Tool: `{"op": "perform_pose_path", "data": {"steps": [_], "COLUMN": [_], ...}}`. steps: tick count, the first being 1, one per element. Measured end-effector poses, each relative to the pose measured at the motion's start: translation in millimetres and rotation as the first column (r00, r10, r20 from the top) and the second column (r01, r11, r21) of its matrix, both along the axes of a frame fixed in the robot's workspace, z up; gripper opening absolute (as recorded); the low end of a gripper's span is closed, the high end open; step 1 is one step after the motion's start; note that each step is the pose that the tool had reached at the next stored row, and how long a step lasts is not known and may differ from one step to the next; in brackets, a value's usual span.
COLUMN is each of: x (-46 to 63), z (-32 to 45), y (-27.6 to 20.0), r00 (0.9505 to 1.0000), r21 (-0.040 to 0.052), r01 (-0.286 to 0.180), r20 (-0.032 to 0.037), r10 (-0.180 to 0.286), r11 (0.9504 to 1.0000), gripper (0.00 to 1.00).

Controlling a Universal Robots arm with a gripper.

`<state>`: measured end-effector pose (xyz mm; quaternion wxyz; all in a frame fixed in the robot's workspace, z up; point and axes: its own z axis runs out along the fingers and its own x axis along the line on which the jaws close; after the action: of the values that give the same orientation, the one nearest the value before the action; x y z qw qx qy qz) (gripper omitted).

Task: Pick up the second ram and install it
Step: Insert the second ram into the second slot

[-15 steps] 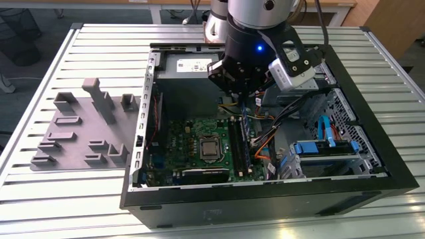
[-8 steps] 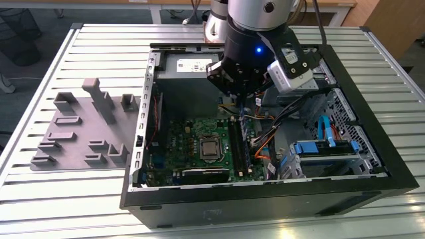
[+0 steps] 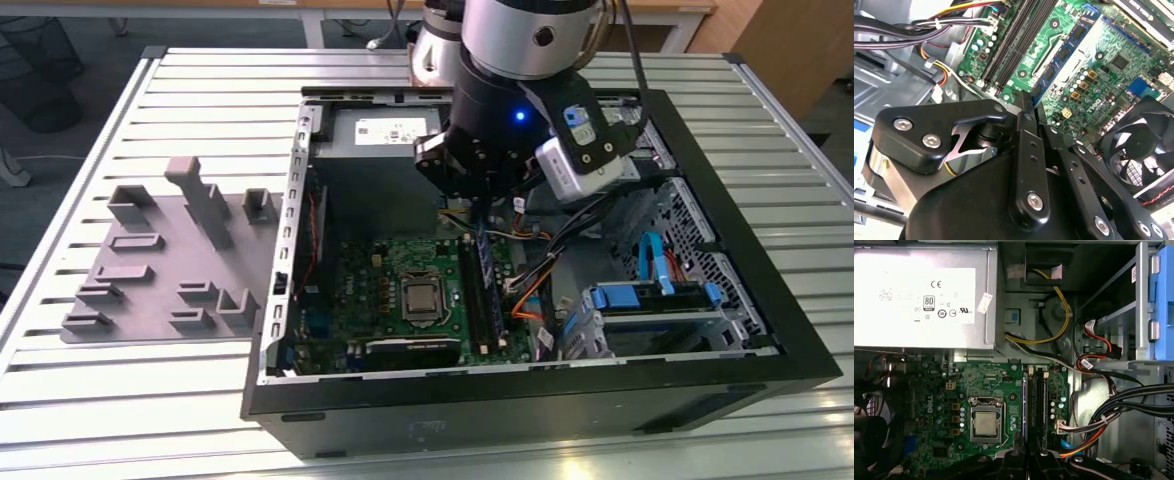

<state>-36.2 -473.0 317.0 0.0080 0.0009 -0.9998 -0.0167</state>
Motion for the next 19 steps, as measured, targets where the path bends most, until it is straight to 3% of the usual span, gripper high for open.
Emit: {"op": "perform_pose_path", "data": {"steps": [3,19], "x": [3.2,6.8], "z": [-3.0,-31.7], "y": [-1.5,-1.6], "r00": [0.9999,0.9999], "r21": [0.0045,0.0044], "r01": [0.000,-0.009], "r20": [-0.0120,-0.0134], "r10": [0.000,0.009], "r11": [1.0000,0.9999], "gripper": [0.14,0.14]}}
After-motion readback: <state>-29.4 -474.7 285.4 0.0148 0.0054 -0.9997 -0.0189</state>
